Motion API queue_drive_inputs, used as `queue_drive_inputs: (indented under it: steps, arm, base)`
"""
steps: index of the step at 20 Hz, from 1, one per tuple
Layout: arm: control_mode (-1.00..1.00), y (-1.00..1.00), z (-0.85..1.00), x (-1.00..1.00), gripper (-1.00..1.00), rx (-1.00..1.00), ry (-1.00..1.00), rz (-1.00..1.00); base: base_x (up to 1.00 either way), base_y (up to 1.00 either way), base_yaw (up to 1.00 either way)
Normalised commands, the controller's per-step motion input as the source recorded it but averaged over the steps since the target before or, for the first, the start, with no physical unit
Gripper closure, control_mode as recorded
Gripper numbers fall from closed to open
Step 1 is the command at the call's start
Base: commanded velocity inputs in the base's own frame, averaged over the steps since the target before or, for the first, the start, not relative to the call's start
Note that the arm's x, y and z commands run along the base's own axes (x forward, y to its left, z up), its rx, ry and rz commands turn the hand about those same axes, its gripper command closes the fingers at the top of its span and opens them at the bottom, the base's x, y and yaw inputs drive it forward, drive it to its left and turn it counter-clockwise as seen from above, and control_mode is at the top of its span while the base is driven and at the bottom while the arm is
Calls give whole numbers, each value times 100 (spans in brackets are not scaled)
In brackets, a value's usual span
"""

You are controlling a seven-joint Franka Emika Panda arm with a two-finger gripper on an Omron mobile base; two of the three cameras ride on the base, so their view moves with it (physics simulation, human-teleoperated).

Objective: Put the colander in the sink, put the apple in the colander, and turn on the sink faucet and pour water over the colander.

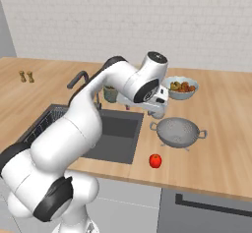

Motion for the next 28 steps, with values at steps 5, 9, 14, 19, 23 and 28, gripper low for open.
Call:
queue_drive_inputs:
  steps: [5,9,14,19,23,28]
  arm:
    - [-100,-44,-35,0,-100,-4,0,-10]
    - [-100,-40,-42,6,-100,-9,1,-22]
    - [-100,-57,-47,12,-100,-1,4,-24]
    - [-100,-62,-34,15,-100,0,6,-21]
    - [-100,-66,-11,10,-100,0,12,-16]
    - [-100,-54,-4,11,-100,0,11,-15]
  base:
    - [0,0,0]
    - [0,0,0]
    - [0,0,0]
    - [0,0,0]
    - [0,0,0]
    - [0,0,0]
